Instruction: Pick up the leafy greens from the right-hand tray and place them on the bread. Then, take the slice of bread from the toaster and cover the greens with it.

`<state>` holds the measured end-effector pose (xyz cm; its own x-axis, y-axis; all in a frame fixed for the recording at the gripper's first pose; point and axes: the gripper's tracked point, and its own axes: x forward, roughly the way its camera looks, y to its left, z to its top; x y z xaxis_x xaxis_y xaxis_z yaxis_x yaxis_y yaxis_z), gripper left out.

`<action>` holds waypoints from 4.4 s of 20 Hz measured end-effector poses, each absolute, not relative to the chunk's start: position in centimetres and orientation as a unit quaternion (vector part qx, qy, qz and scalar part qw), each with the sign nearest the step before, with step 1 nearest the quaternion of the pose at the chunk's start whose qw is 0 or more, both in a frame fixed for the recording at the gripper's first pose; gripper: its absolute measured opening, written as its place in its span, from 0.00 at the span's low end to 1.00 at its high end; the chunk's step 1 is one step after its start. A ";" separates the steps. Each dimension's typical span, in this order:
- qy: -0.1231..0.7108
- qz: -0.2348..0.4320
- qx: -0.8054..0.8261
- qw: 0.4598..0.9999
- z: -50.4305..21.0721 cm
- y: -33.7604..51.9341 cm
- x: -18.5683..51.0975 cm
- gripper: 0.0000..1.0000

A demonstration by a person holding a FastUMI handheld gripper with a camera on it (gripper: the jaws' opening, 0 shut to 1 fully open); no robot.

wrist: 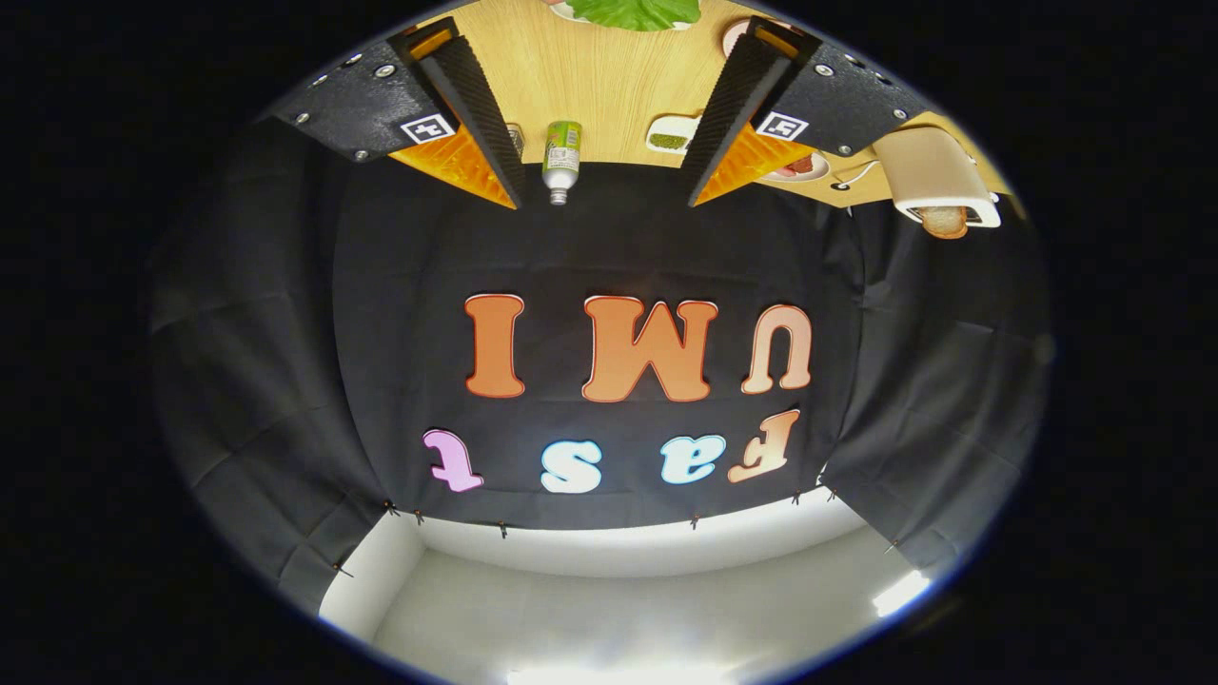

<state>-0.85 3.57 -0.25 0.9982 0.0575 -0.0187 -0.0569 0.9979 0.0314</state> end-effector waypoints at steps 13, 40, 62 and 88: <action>0.158 0.080 0.005 0.984 -7.5 5.6 -2.5 0.99; 0.487 0.143 -0.030 0.861 -23.0 7.4 -9.5 0.98; 0.510 0.110 0.004 0.853 -26.0 7.3 -10.0 0.03; 0.383 0.255 0.044 0.887 -17.7 20.8 -4.9 0.02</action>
<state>-4.87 20.84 -17.73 0.5768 0.4863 -0.6564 -0.4195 0.8658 0.2728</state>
